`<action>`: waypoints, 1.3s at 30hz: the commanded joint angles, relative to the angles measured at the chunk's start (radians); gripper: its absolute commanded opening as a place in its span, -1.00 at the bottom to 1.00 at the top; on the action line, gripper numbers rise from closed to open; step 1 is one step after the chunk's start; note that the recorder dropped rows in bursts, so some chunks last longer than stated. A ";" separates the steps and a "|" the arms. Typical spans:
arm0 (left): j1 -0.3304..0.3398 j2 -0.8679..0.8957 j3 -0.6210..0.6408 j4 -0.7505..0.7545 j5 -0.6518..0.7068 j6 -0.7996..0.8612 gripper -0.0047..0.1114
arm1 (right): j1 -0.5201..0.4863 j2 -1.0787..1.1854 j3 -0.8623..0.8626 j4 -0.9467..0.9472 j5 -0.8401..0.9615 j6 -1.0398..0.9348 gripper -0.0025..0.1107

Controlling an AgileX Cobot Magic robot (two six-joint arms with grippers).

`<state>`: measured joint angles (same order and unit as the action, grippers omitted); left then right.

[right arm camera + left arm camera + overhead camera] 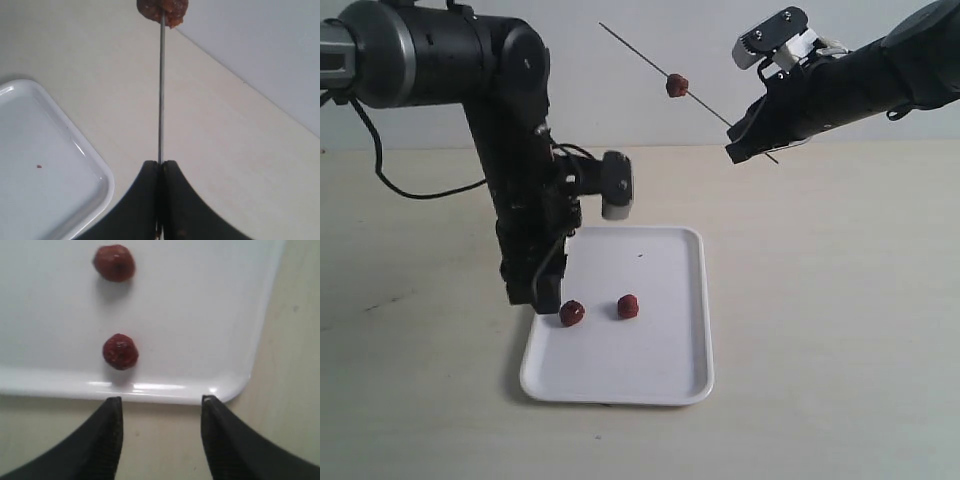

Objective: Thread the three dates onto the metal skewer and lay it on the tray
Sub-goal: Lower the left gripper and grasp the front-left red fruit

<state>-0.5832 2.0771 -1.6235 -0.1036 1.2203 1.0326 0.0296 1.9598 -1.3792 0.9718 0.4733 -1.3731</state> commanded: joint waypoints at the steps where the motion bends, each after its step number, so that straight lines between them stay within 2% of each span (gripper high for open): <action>1: -0.040 -0.008 0.063 0.104 0.001 0.170 -0.08 | -0.002 -0.009 -0.005 0.007 0.002 0.010 -0.96; 8: -0.045 -0.008 0.095 0.123 -0.108 0.191 -0.07 | -0.002 -0.009 -0.005 0.007 0.002 0.010 -0.96; 14: -0.046 -0.007 0.118 0.117 -0.178 0.223 0.16 | -0.002 -0.009 -0.005 0.007 0.002 0.015 -0.96; 18: -0.046 -0.007 0.136 0.117 -0.185 0.254 0.17 | -0.002 -0.009 -0.005 0.007 0.002 0.015 -0.96; 28: -0.046 -0.007 0.189 0.117 -0.390 0.306 0.17 | -0.002 -0.009 -0.005 0.007 0.002 0.015 -0.96; 39: -0.046 0.002 0.189 0.117 -0.407 0.347 0.17 | -0.002 -0.009 -0.005 0.015 0.002 0.015 -0.96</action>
<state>-0.6263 2.0771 -1.4389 0.0162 0.8259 1.3706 0.0296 1.9598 -1.3792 0.9736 0.4733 -1.3632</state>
